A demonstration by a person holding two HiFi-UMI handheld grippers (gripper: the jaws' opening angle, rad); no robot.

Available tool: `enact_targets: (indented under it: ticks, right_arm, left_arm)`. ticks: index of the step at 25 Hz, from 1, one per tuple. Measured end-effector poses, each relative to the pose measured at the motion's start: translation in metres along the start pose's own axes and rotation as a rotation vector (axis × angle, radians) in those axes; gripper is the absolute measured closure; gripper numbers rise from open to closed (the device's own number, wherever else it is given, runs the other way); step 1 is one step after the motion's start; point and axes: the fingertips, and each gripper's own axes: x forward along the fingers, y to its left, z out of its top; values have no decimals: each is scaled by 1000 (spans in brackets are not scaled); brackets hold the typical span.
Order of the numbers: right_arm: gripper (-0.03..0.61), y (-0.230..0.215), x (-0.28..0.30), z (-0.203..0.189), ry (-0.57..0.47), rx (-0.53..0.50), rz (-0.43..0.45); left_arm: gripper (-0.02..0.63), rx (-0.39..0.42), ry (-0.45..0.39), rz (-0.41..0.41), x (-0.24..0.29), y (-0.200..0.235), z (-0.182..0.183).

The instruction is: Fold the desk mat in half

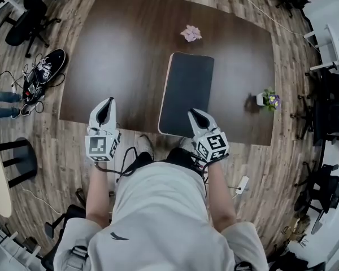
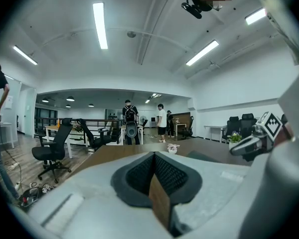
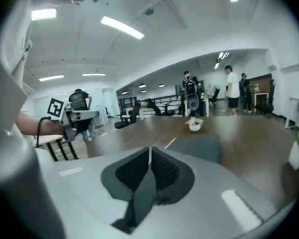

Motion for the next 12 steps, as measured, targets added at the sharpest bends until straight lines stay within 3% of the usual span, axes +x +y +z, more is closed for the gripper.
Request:
enact_targets:
  ticks: [1, 5, 8, 12]
  right_arm:
    - [575, -15, -13, 7, -27, -17, -49]
    - [577, -65, -67, 29, -106, -95, -200]
    - [577, -103, -121, 40, -214, -50, -318]
    - [577, -146, -172, 34, -271, 9, -446]
  left_arm:
    - [607, 0, -3, -3, 1, -6, 1]
    - [607, -1, -14, -10, 2, -25, 7]
    - [607, 2, -20, -19, 1, -43, 9]
    - [607, -2, -27, -22, 2, -63, 11]
